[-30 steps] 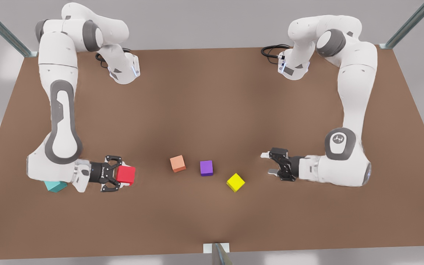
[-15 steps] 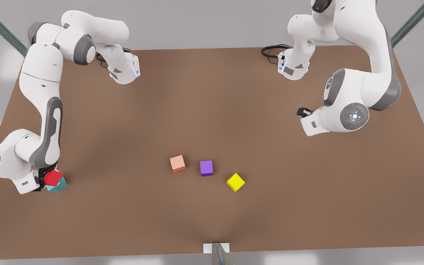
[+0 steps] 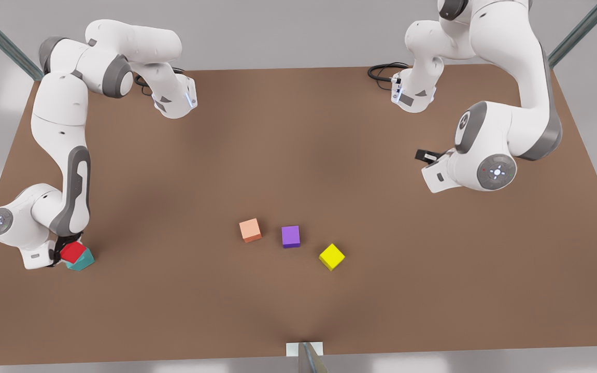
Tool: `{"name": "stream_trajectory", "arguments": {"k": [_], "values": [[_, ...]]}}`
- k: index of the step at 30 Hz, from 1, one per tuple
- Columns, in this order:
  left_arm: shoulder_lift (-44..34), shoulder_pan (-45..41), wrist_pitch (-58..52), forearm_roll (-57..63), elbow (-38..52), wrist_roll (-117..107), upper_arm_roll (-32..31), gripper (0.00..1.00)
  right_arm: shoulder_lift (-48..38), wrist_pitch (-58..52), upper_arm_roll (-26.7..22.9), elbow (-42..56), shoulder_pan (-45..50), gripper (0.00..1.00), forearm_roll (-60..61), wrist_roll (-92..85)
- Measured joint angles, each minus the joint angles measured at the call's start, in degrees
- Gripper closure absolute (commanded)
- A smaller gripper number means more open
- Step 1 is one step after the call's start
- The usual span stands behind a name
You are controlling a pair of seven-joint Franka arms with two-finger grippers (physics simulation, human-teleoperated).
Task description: Pick up red wooden cube and pass to hand red wooden cube and place in blue wooden cube
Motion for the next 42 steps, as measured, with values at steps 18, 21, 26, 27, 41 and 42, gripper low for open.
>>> {"name": "stream_trajectory", "arguments": {"k": [18, 21, 26, 27, 41, 42], "values": [[0.83, 0.40, -0.43, 0.07, -0.16, -1.81, -0.01, 0.00, -0.32, -0.88, 0.76, 0.36, 0.55, 0.00, 0.50, 2.95], [1.05, 0.56, -0.44, 0.09, -0.17, -1.96, 0.00, 0.00, -0.38, -1.08, 2.05, 1.60, 1.92, 0.00, 1.48, 3.31], [1.10, 0.83, -0.47, 0.11, -0.14, -2.16, 0.01, 0.00, -2.11, -7.02, 1.12, 7.25, 12.05, 0.00, 4.51, 10.24], [1.10, 0.87, -0.47, 0.11, -0.11, -2.19, 0.01, 0.00, -5.69, -12.71, 0.54, 10.93, 14.77, 0.00, 2.28, 13.82], [1.54, 0.89, -0.28, 0.09, -0.15, -2.50, 0.01, 0.00, -31.76, -39.51, 19.64, 6.61, 4.73, 0.00, -14.53, 55.90], [1.54, 0.89, -0.27, 0.08, -0.12, -2.51, 0.01, 0.00, -31.76, -39.99, 20.26, 6.68, 4.00, 0.00, -14.72, 57.86]]}}
